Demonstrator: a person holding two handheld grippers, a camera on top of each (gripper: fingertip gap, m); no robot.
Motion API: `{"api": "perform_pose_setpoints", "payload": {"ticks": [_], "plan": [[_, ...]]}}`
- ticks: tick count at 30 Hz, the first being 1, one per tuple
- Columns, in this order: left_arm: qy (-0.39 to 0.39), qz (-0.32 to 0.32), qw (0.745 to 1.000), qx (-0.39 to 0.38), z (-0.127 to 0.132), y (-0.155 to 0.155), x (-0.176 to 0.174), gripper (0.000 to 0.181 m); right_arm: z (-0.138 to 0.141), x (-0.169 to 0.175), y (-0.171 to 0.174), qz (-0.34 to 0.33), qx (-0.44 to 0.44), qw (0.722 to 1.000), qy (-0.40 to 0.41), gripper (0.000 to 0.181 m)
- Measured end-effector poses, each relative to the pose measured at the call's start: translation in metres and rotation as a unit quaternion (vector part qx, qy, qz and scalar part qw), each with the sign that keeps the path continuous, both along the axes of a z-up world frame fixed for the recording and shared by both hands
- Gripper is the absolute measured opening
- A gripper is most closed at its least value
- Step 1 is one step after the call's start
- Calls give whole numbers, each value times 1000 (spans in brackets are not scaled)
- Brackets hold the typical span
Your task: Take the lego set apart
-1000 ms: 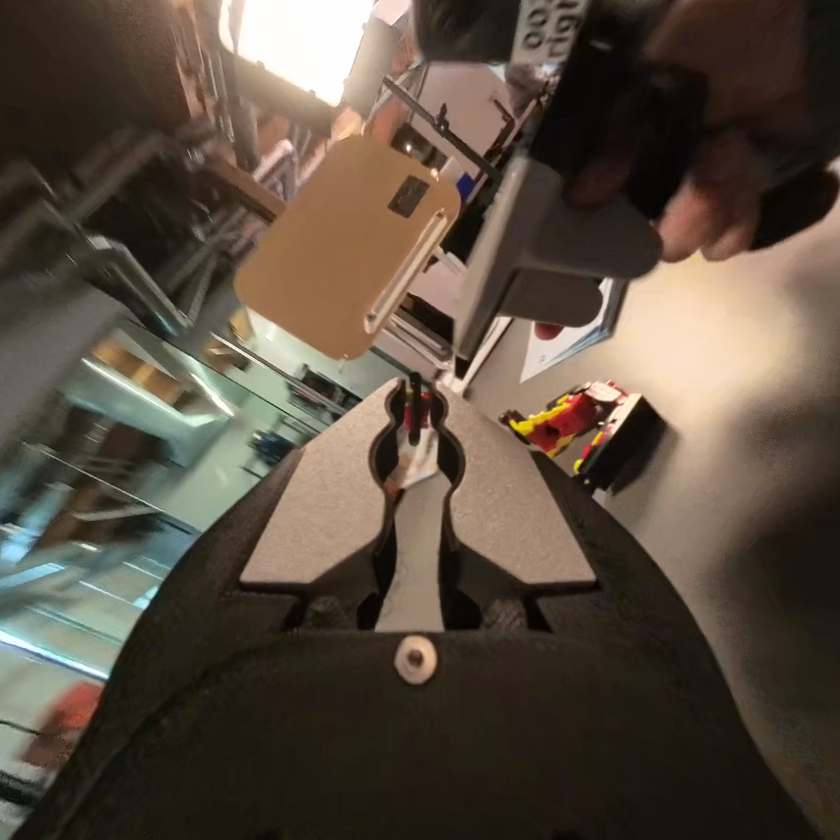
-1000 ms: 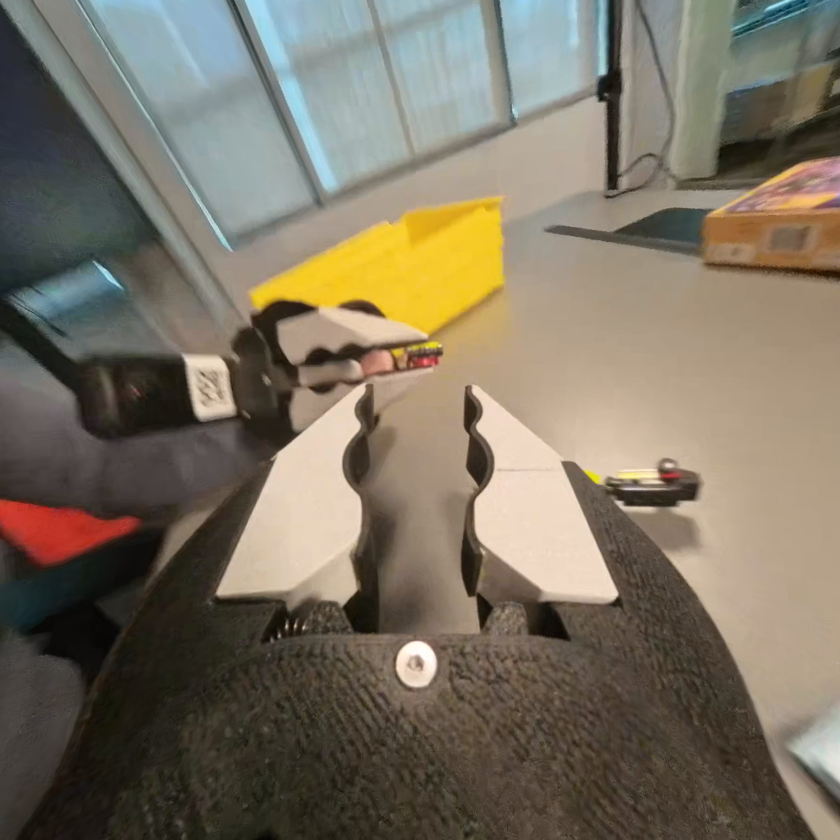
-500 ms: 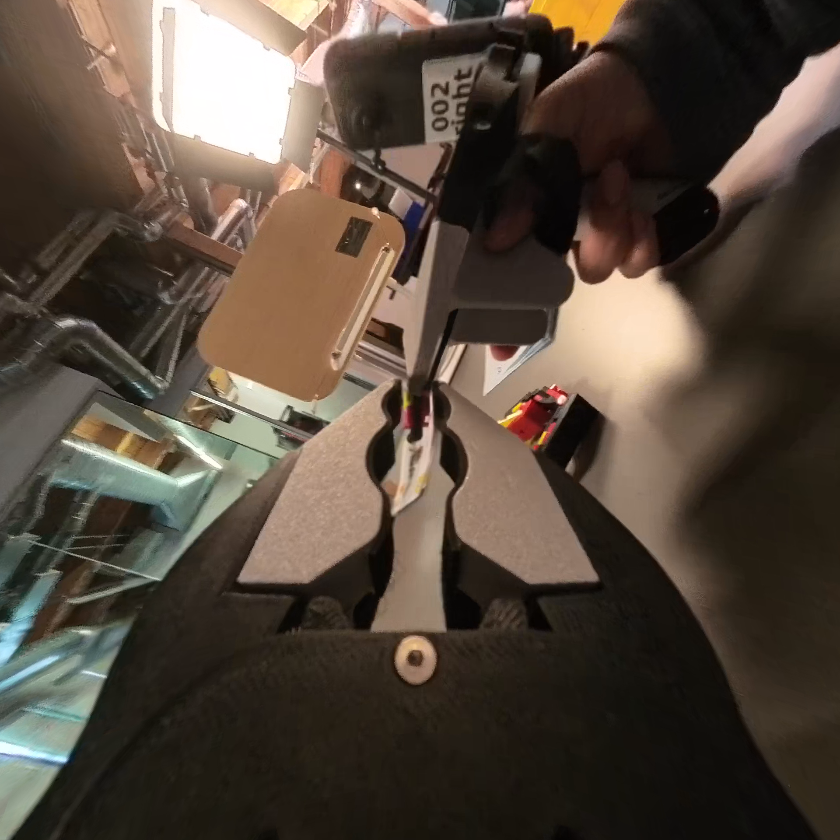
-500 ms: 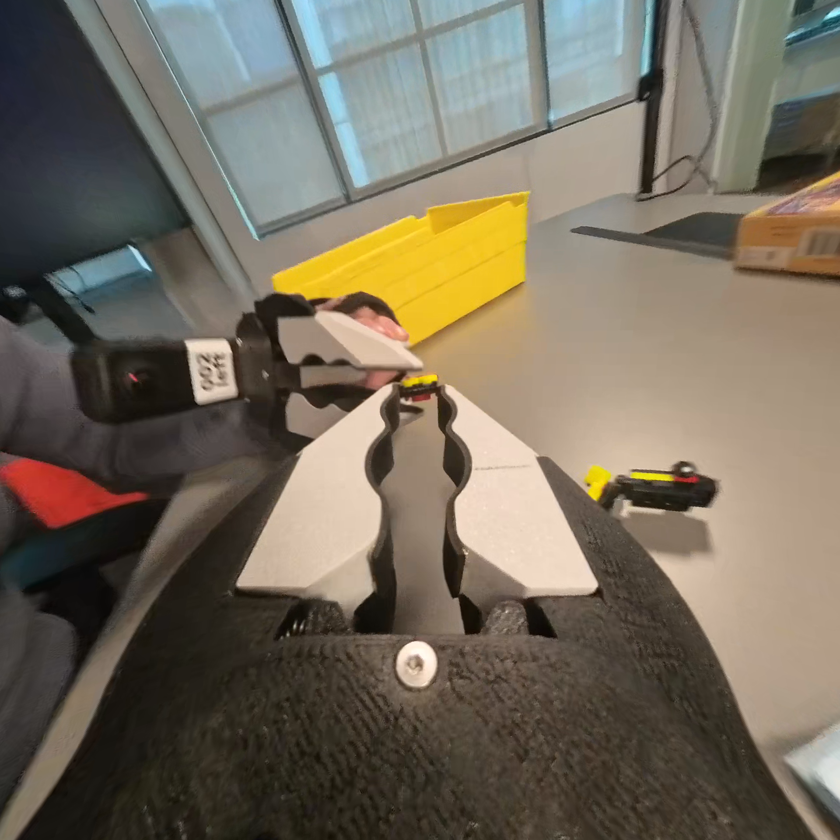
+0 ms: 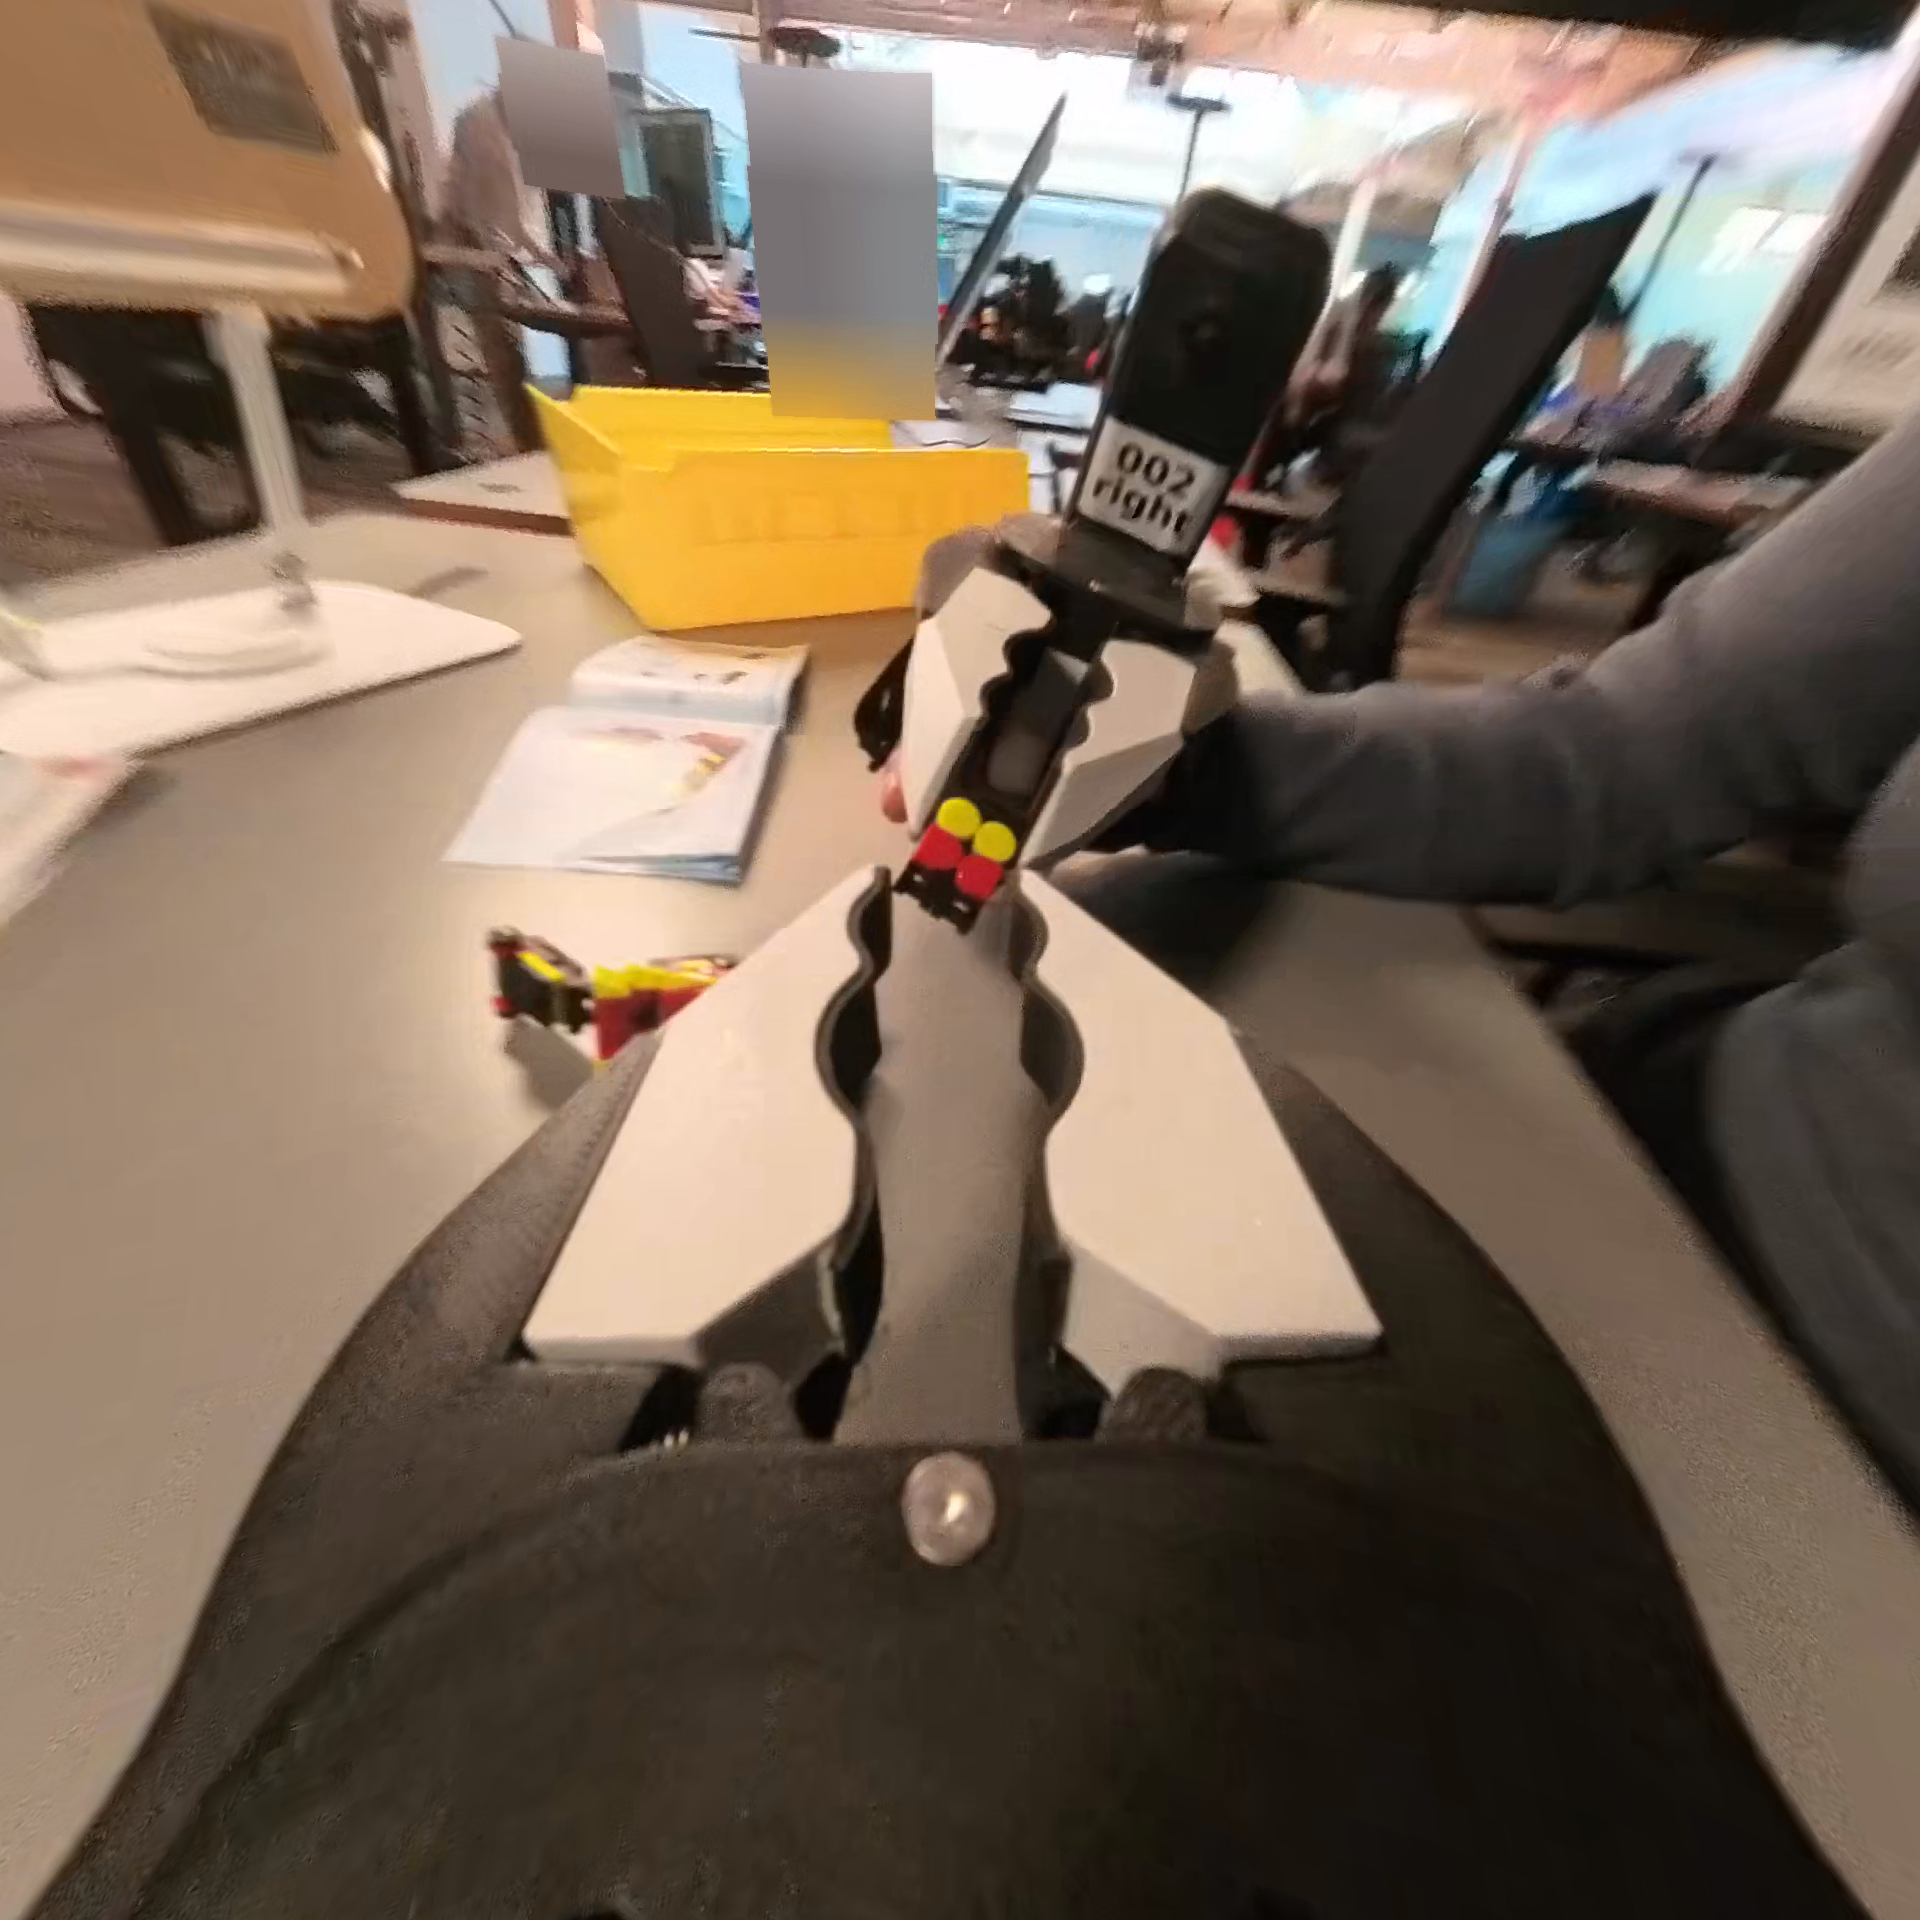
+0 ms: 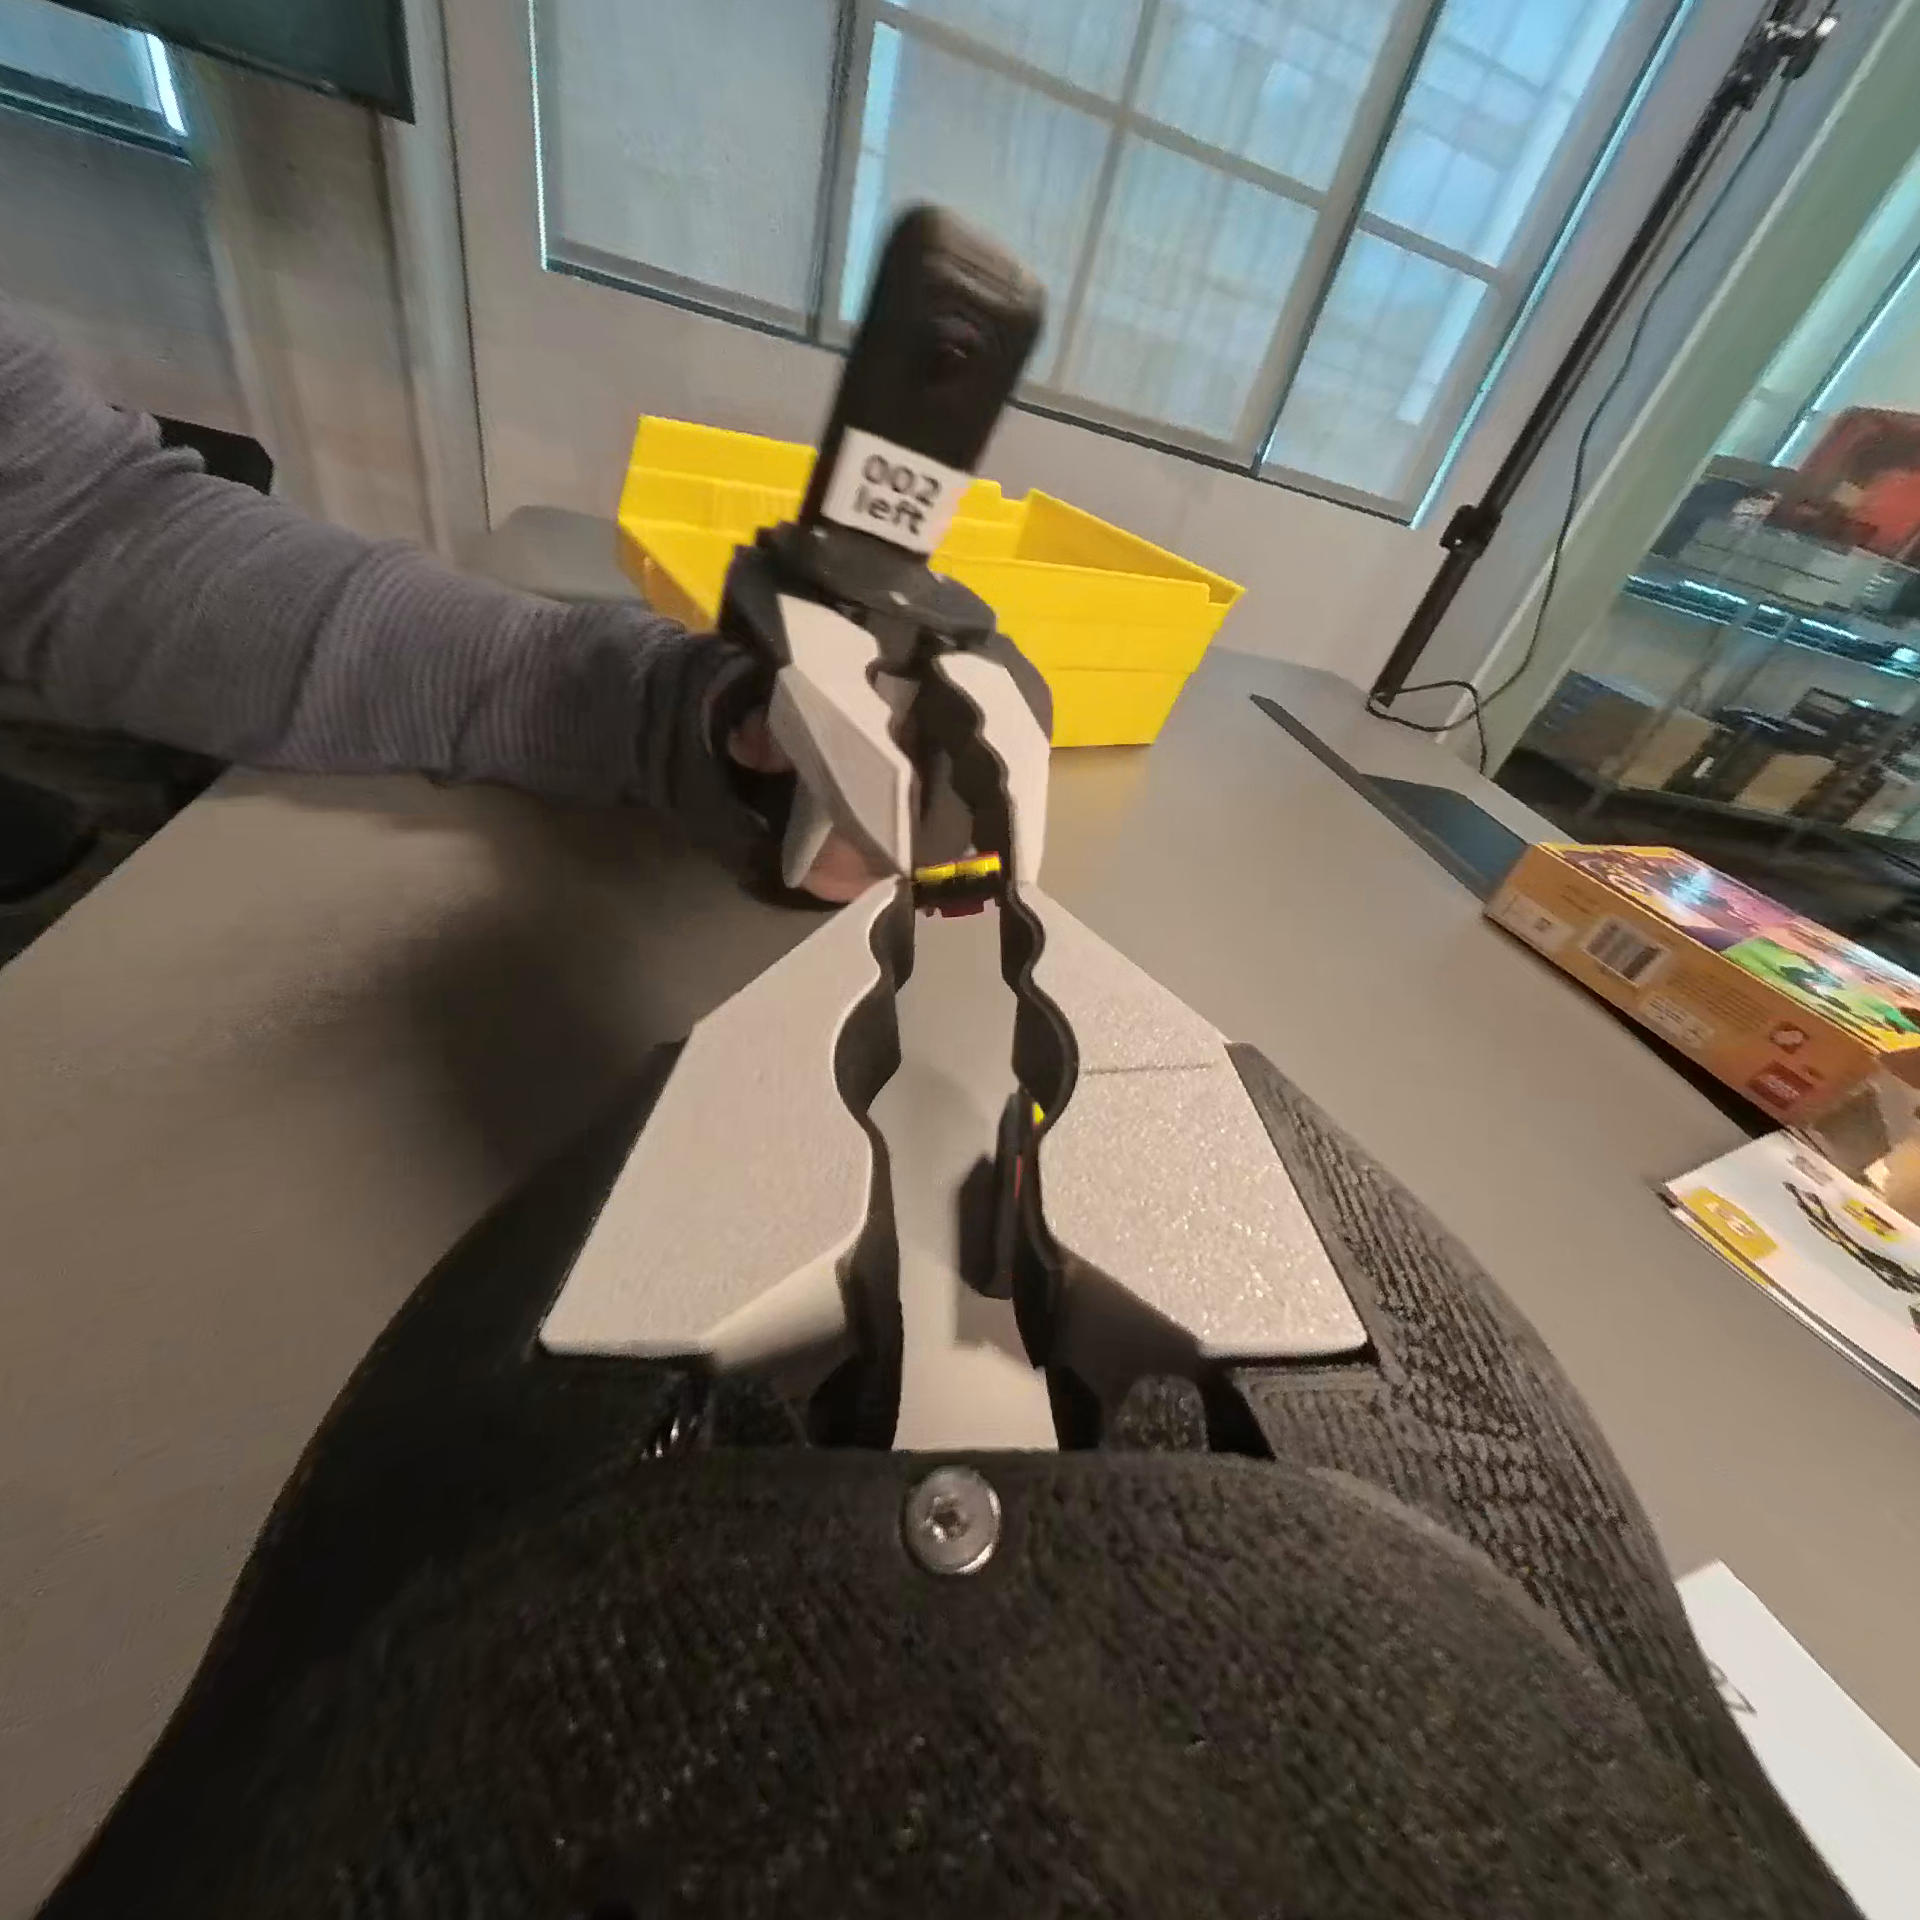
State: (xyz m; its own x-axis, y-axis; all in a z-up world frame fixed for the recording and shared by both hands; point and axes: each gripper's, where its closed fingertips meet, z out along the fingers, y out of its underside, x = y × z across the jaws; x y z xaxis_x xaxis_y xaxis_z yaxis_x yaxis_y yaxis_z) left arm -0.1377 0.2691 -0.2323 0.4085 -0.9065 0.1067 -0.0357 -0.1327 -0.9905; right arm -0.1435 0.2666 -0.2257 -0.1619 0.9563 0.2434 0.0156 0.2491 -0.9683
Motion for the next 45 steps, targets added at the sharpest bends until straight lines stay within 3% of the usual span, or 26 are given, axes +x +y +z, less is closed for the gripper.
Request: {"api": "perform_pose_setpoints", "payload": {"ticks": [2, 5, 8, 9, 13, 15, 20, 25, 29, 37, 42, 45], "plan": [[-52, -43, 994, -84, 2, -4, 2, 18, 3, 1, -3, 7, 2, 1000, 7, 14], [-132, -117, 962, -211, 4, -11, 6, 24, 7, 1, -8, 17, 9, 1000, 16, 14], [-191, -188, 926, -266, 16, -21, 7, 22, 8, 1, -14, 23, 22, 999, 15, 14], [-195, -180, 927, -264, 16, -19, 7, 13, 9, 0, -15, 25, 26, 999, 16, 14], [-187, -169, 933, -255, 16, -18, 7, 11, 7, 0, -14, 16, 44, 999, 11, 14], [-176, -127, 944, -247, 12, -8, 4, 9, 1, -3, -3, -30, 84, 996, -5, 10], [-92, 2, 968, -231, -14, 20, -11, 8, -17, -12, 17, -129, 206, 968, -68, 38], [-61, 19, 968, -244, -25, 23, -10, 8, -28, -16, 23, -170, 319, 926, -111, 18], [-56, 20, 965, -257, -28, 23, -9, 8, -34, -18, 26, -184, 363, 904, -130, 14], [-43, 57, 966, -250, -32, 29, -12, 8, -37, -19, 32, -194, 339, 910, -141, 13], [-48, 12, 963, -266, -31, 19, -11, 8, -35, -16, 22, -126, 194, 965, -123, 12], [-29, -6, 963, -270, -35, 13, -8, 8, -39, -12, 17, -84, 128, 980, -125, 12]]}}
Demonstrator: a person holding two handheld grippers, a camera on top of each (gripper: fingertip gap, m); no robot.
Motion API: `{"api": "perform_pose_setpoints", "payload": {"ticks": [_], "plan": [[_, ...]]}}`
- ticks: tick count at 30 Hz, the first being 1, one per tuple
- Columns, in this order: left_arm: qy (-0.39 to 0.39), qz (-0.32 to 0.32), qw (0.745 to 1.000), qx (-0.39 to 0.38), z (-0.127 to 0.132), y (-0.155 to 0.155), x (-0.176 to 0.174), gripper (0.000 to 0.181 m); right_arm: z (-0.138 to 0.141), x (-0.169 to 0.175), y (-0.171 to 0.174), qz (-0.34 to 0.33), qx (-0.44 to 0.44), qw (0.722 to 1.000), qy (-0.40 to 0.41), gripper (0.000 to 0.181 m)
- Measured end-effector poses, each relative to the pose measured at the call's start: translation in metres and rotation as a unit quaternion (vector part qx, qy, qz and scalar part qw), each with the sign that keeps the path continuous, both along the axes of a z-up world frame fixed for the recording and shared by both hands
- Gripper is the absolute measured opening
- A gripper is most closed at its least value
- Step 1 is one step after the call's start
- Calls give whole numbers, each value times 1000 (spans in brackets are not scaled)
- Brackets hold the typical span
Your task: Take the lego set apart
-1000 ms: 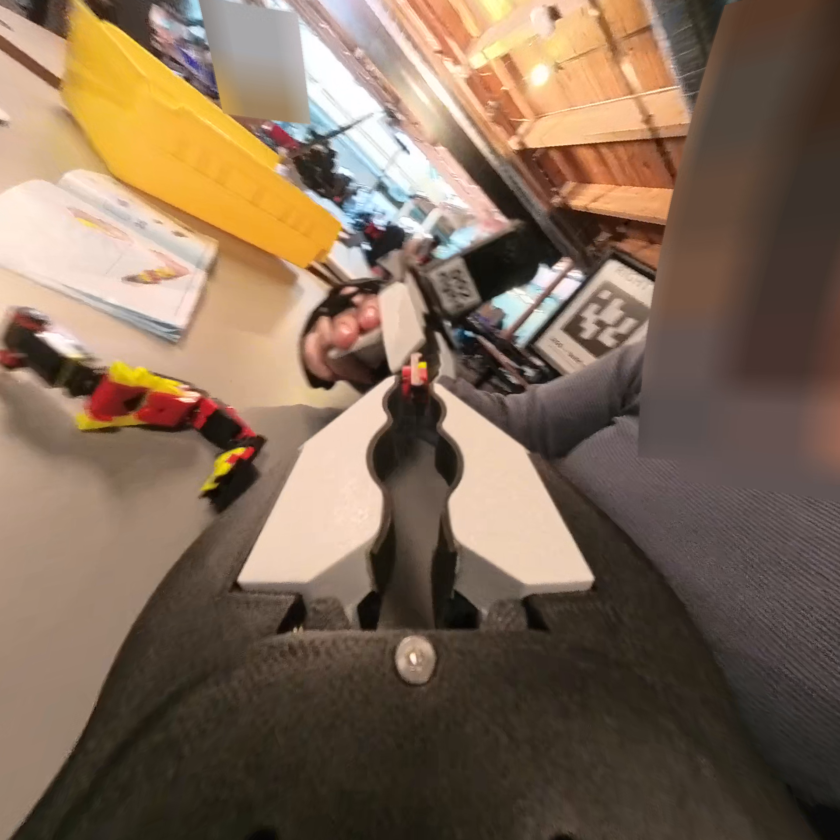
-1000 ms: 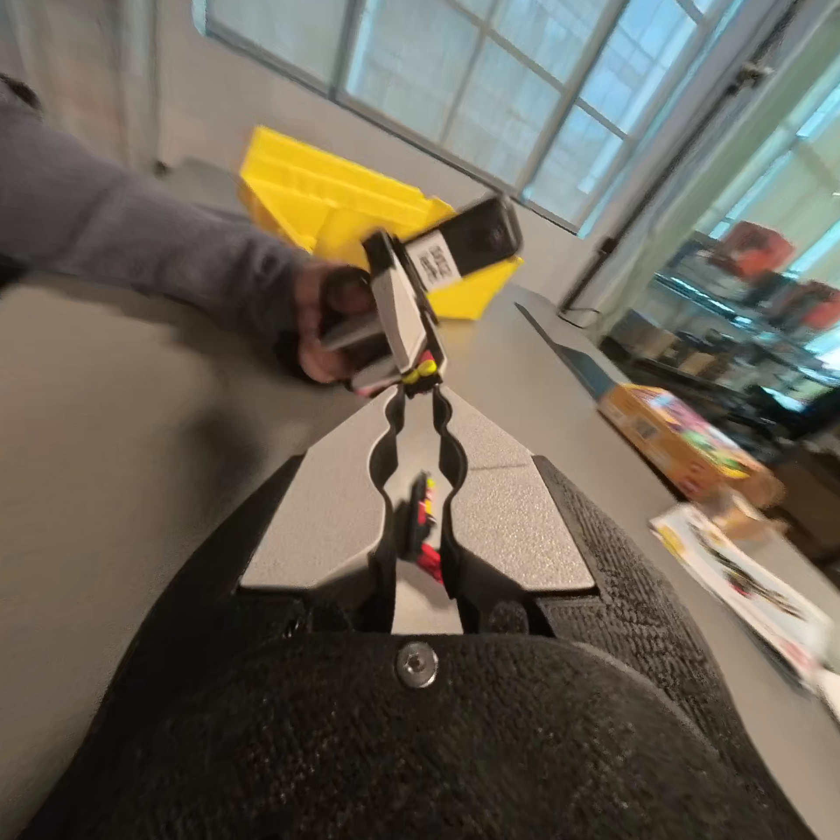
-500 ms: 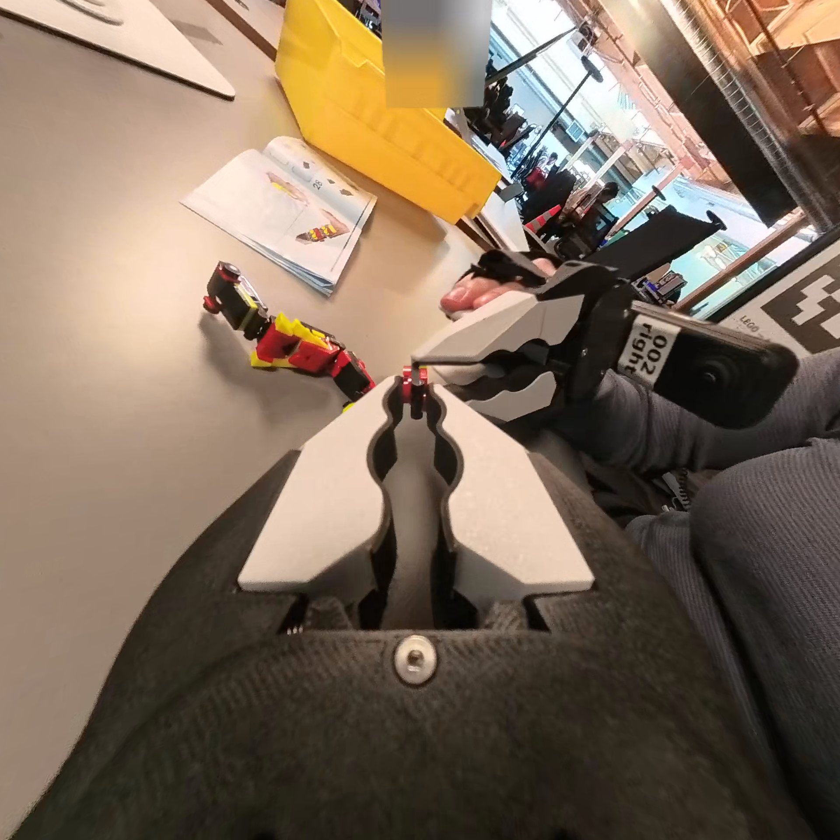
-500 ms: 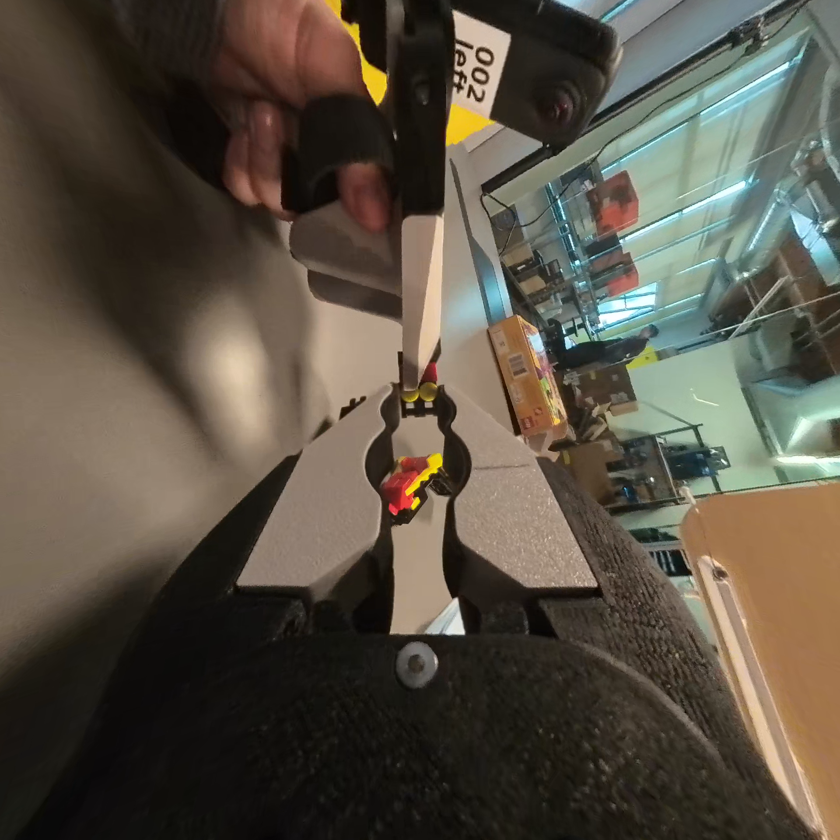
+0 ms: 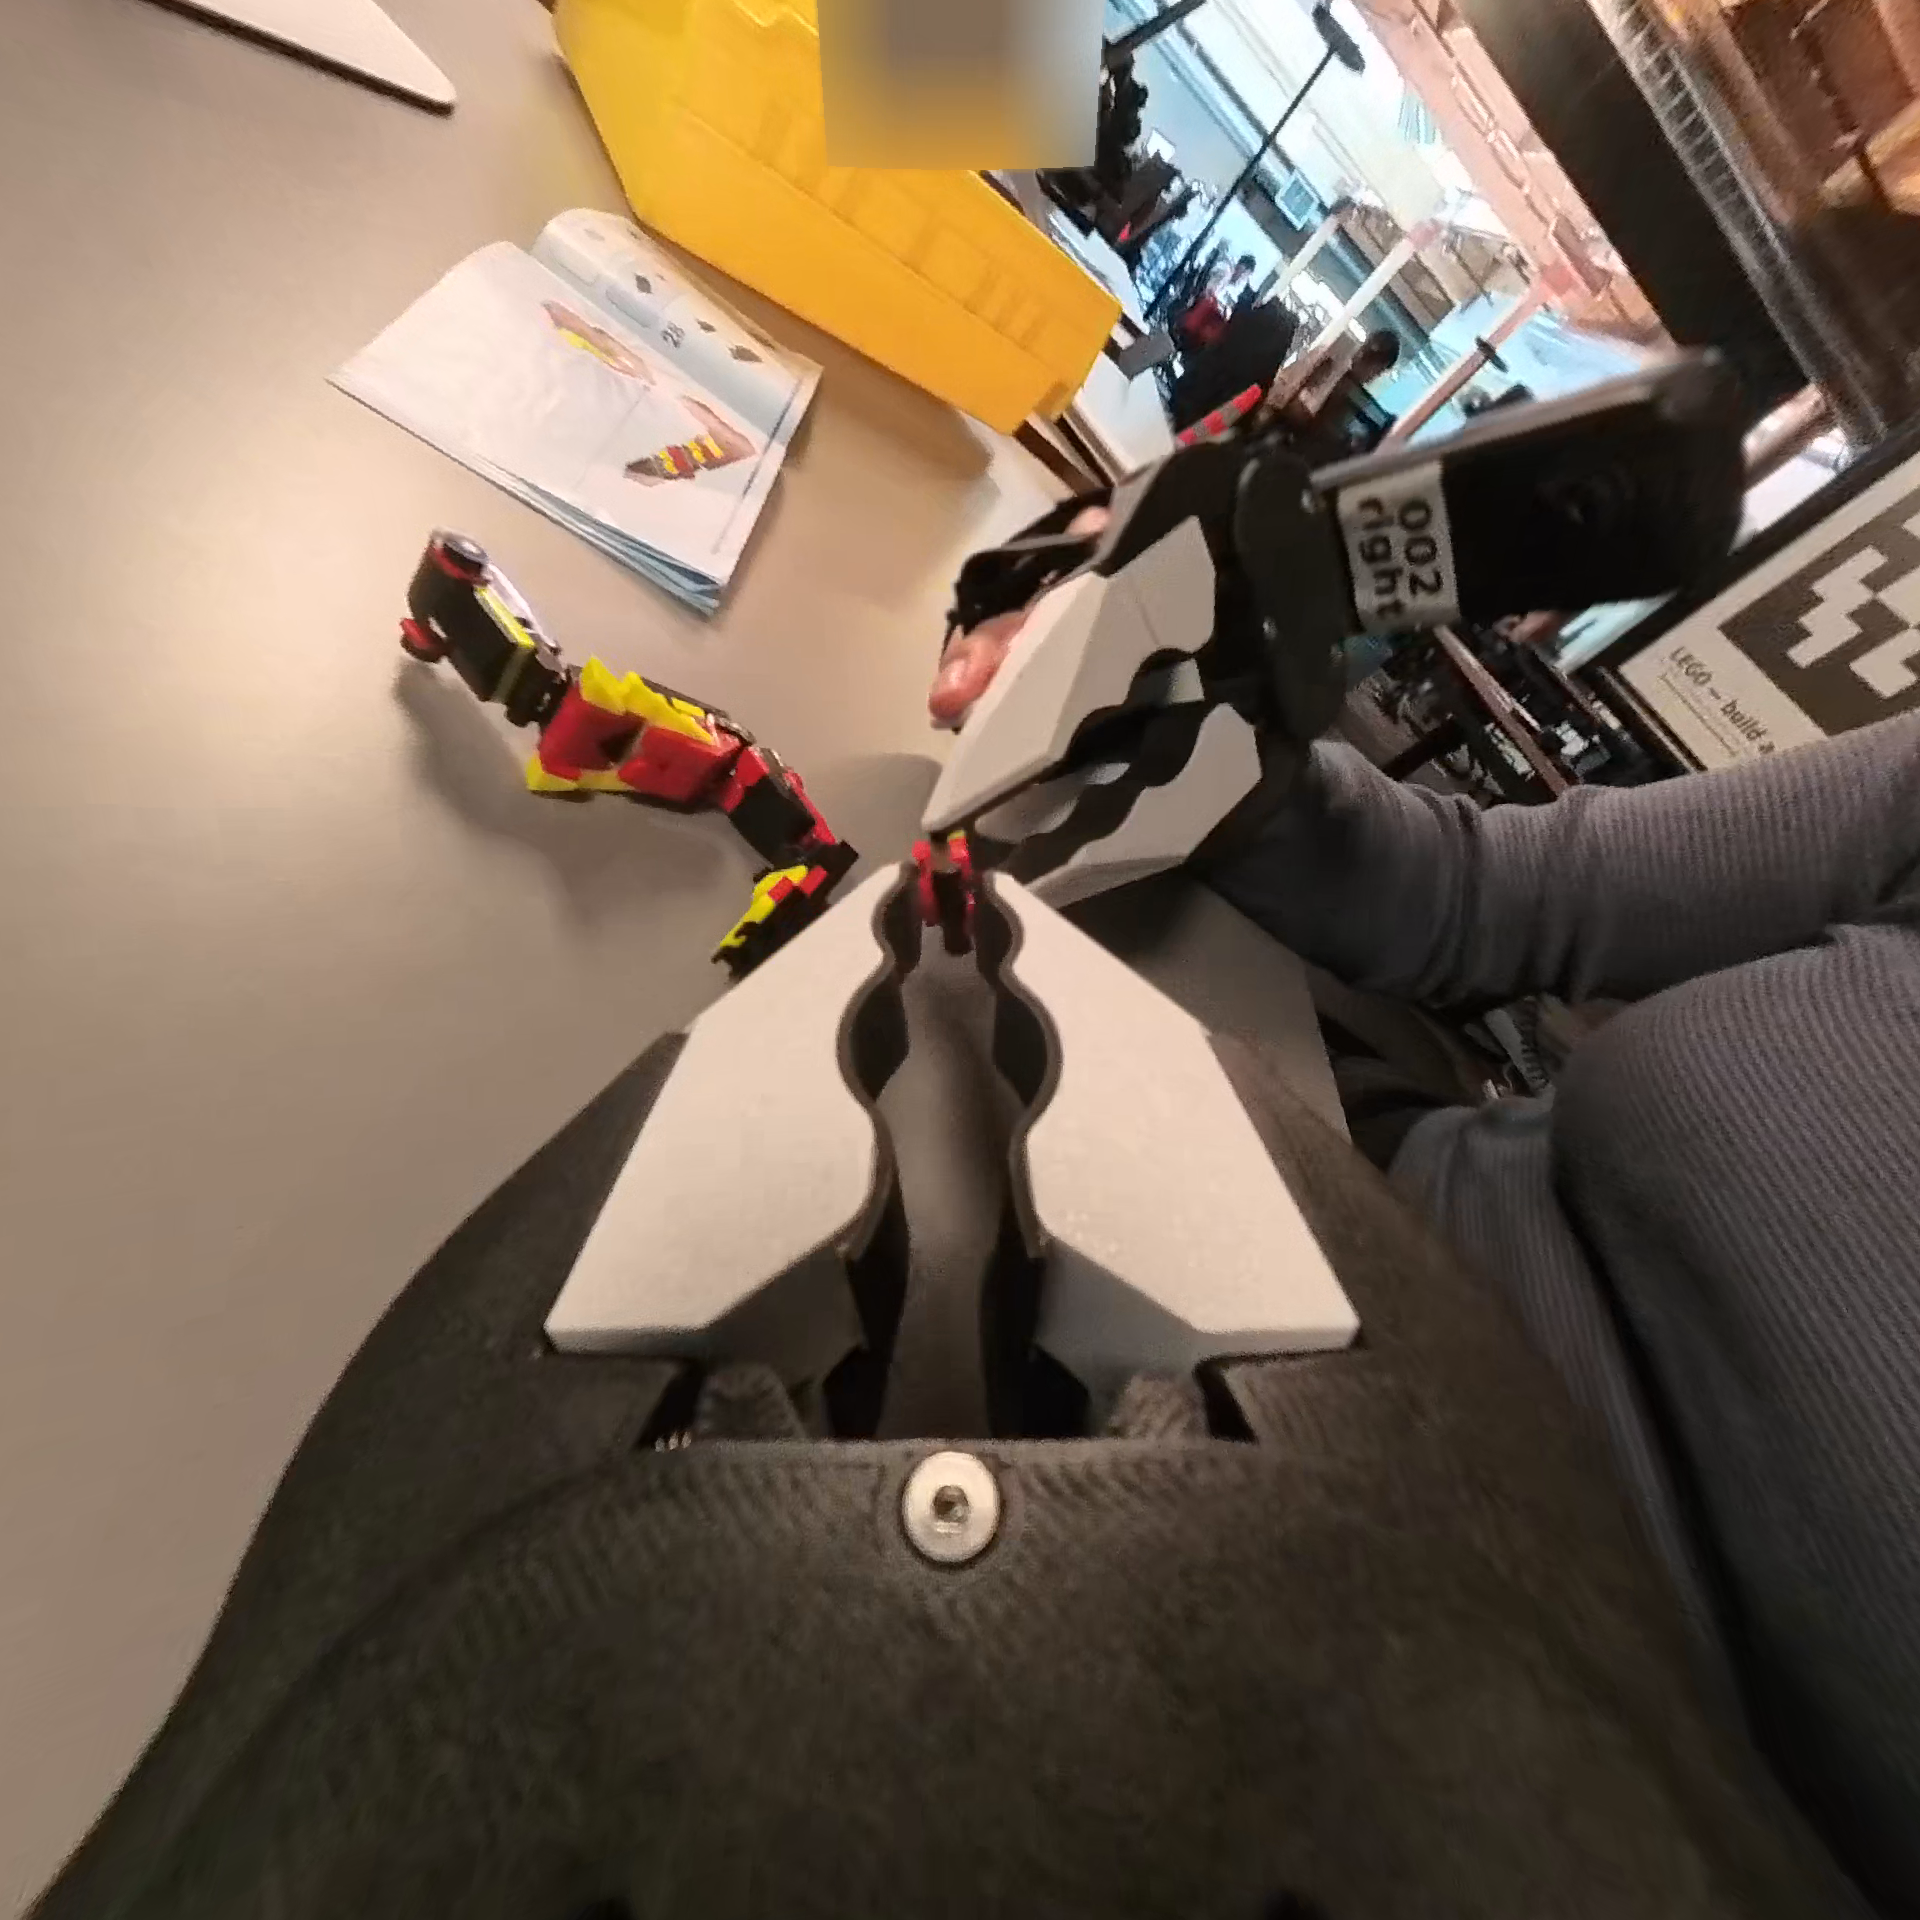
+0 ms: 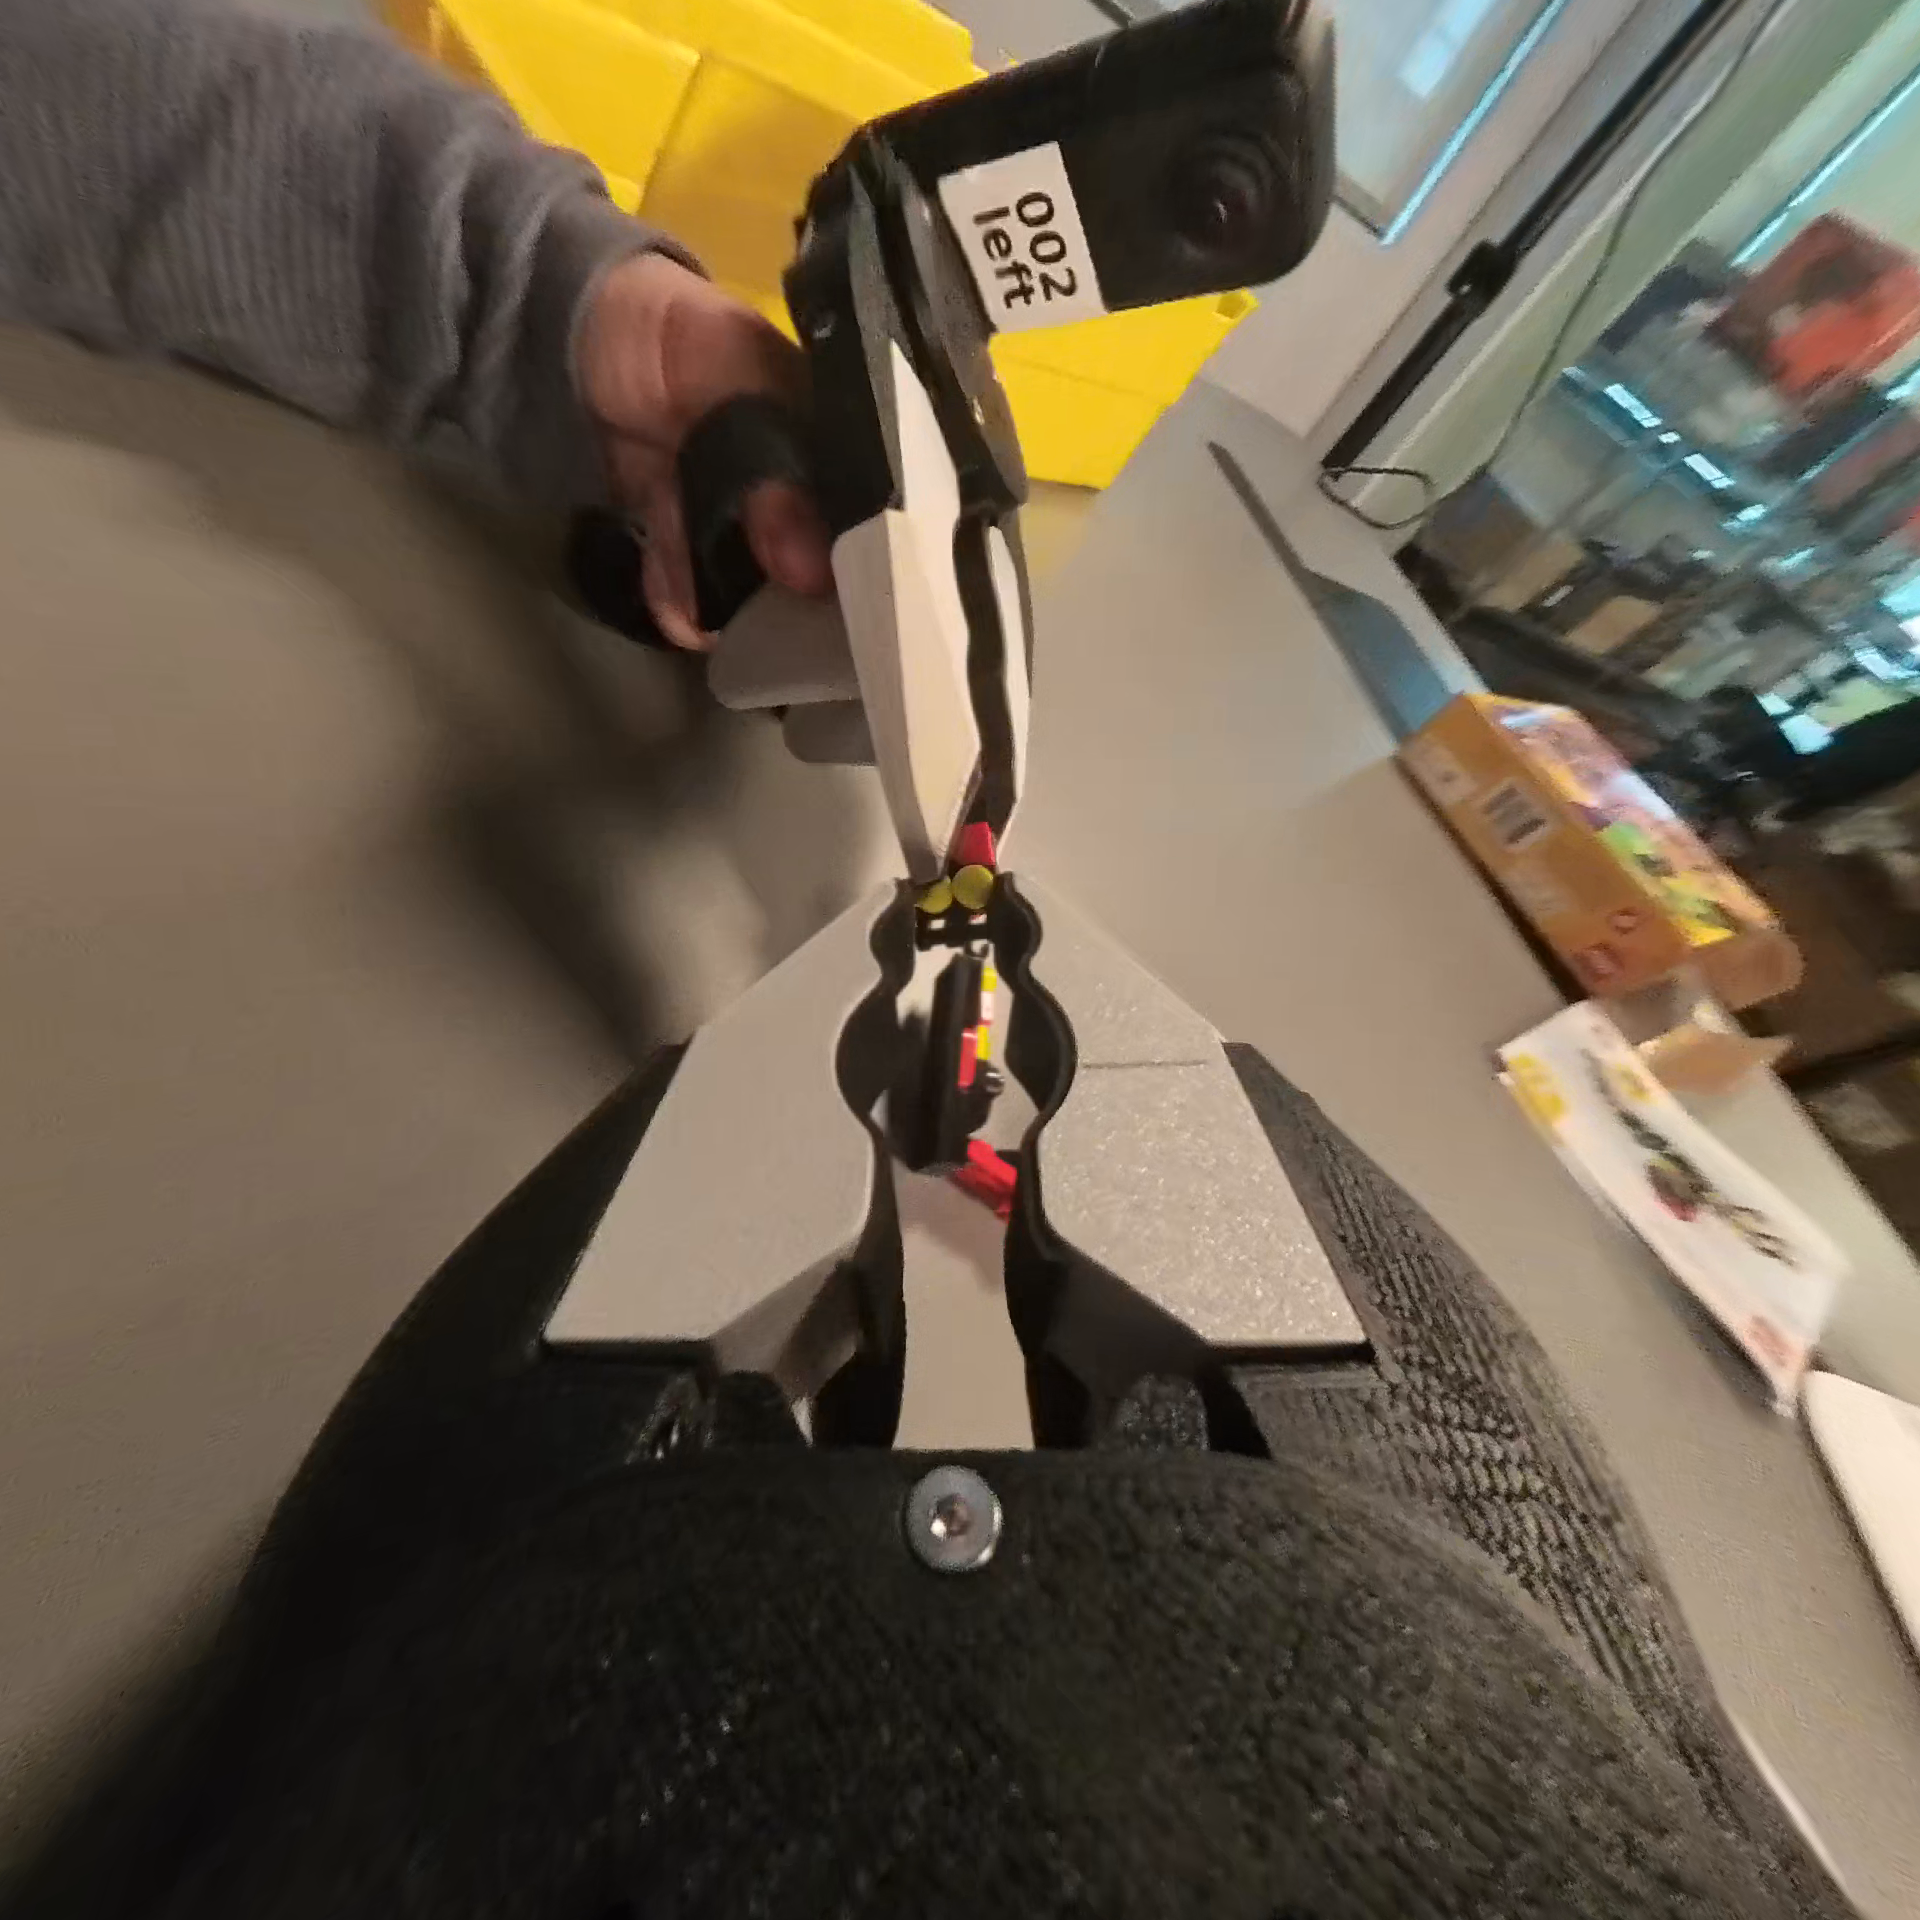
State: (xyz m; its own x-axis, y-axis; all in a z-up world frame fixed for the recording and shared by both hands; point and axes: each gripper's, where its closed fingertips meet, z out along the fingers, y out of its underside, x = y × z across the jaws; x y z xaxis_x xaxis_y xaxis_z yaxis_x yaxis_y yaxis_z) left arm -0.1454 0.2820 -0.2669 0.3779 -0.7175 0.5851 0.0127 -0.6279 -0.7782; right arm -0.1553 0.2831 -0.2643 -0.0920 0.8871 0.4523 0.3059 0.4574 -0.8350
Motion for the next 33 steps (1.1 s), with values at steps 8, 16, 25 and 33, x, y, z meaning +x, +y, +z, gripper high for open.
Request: {"api": "perform_pose_setpoints", "payload": {"ticks": [8, 16, 25, 33], "plan": [[49, 27, 998, 5, -10, 5, -12, 8, 2, 11, -4, 49, -126, 991, 3, 0], [53, 52, 997, -2, -12, 11, -16, 8, 0, 3, 11, -10, -75, 997, 12, 13], [93, 39, 995, 5, -20, 8, -11, 9, -16, -9, 3, -23, 10, 999, -21, 8], [53, 40, 998, 3, -11, 9, -10, 9, -19, -10, 4, -34, 30, 998, -37, 32]]}}
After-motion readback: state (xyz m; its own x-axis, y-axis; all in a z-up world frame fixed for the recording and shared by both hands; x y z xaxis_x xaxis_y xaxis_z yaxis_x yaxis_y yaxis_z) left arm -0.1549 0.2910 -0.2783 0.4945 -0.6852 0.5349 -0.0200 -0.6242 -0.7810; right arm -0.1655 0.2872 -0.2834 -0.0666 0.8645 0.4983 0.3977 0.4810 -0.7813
